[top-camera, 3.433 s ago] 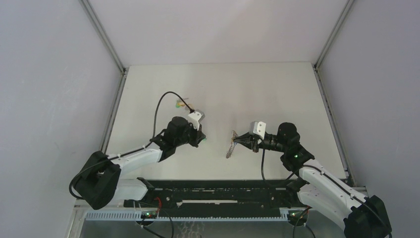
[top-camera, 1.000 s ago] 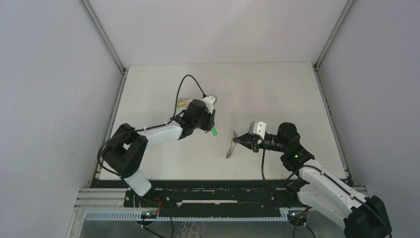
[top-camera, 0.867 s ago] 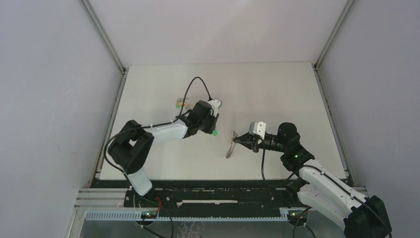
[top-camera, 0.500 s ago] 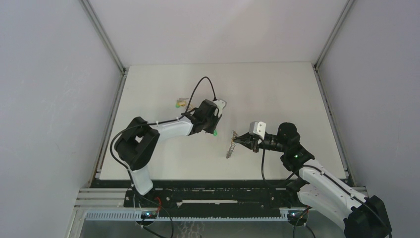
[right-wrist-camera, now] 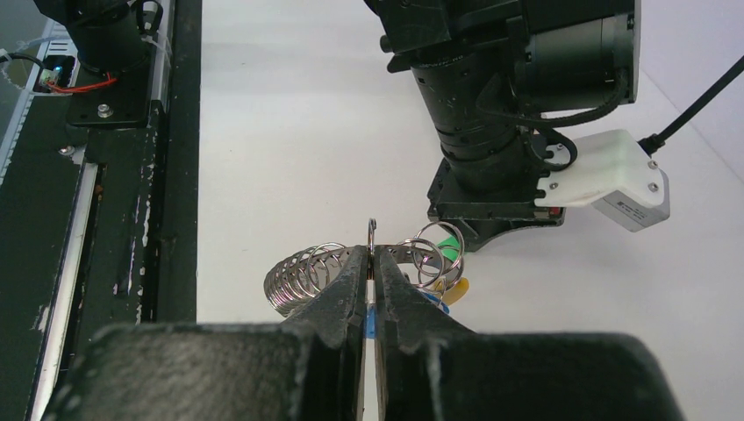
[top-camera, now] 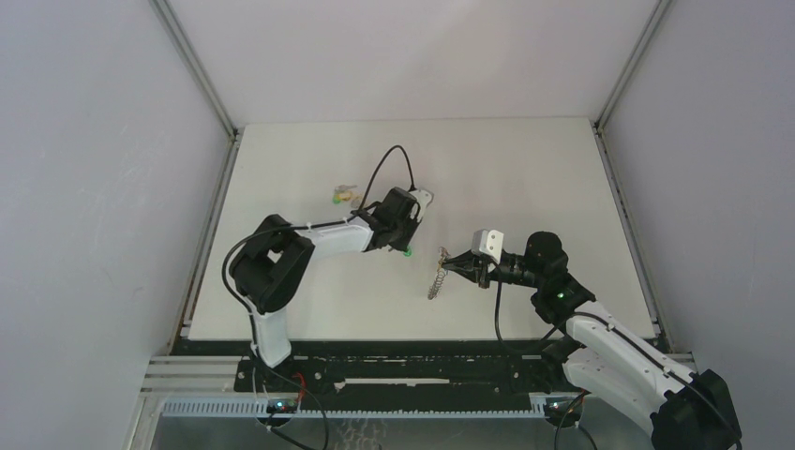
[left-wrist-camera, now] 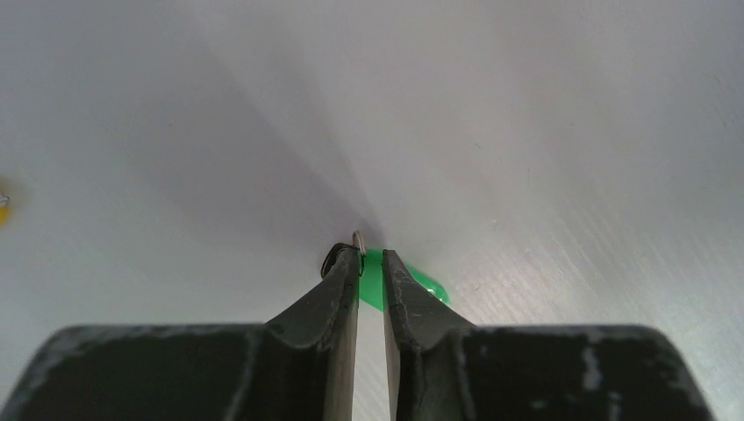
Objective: Put the keys on the keyring
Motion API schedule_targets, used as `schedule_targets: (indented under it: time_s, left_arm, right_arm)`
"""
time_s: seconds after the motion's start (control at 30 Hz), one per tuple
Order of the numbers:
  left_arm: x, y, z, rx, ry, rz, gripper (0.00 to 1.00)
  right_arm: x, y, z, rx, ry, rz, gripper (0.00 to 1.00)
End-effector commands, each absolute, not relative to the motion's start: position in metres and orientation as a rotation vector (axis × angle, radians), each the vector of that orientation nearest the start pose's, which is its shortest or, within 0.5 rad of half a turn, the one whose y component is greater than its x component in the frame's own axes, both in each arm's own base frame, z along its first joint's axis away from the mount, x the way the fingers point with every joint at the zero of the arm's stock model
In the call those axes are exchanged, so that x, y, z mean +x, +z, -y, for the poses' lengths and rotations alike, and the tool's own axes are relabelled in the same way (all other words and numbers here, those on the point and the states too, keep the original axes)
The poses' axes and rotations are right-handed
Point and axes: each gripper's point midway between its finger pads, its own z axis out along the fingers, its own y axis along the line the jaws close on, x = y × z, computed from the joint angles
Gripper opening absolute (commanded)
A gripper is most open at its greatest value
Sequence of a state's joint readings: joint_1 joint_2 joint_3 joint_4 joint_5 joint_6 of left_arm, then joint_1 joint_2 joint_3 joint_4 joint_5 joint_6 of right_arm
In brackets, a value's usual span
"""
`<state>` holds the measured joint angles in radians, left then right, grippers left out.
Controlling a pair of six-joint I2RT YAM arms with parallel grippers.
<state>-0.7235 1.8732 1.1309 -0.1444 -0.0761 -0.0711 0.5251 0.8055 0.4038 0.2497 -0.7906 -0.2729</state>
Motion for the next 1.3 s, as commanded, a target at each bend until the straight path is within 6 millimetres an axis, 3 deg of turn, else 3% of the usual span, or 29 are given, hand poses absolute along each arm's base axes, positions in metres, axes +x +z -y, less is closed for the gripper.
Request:
schedule_targets:
  time_s: [0.0, 0.2, 0.37, 0.47, 0.8, 1.03, 1.27]
  left_arm:
    - [0.357, 0.04, 0.299, 0.764, -0.258, -2.301, 0.18]
    - [0.345, 0.036, 0.306, 0.797, -0.324, -2.308, 0.05]
    - [0.326, 0.048, 0.326, 0.841, -0.427, -2.262, 0.03]
    - [0.321, 0.056, 0.327, 0.81, -0.468, -2.234, 0.06]
    - [0.315, 0.129, 0.286, 0.654, -0.568, -1.957, 0.29]
    - [0.275, 0.183, 0.276, 0.733, -0.728, -1.654, 0.4]
    - [0.211, 0.227, 0.279, 0.949, -0.898, -1.303, 0.46]
  right_arm:
    - [0.187, 0.205, -0.244, -1.176, 0.847, -1.238, 0.0]
    - [0.186, 0.206, -0.244, -1.178, 0.849, -1.232, 0.0]
    - [0.185, 0.206, -0.244, -1.178, 0.849, -1.231, 0.0]
    - [0.185, 0.206, -0.244, -1.177, 0.849, -1.233, 0.0]
    - [0.184, 0.209, -0.248, -1.186, 0.844, -1.223, 0.0]
    - [0.186, 0.21, -0.254, -1.238, 0.851, -1.242, 0.0]
    - [0.177, 0.214, -0.267, -1.358, 0.865, -1.26, 0.0]
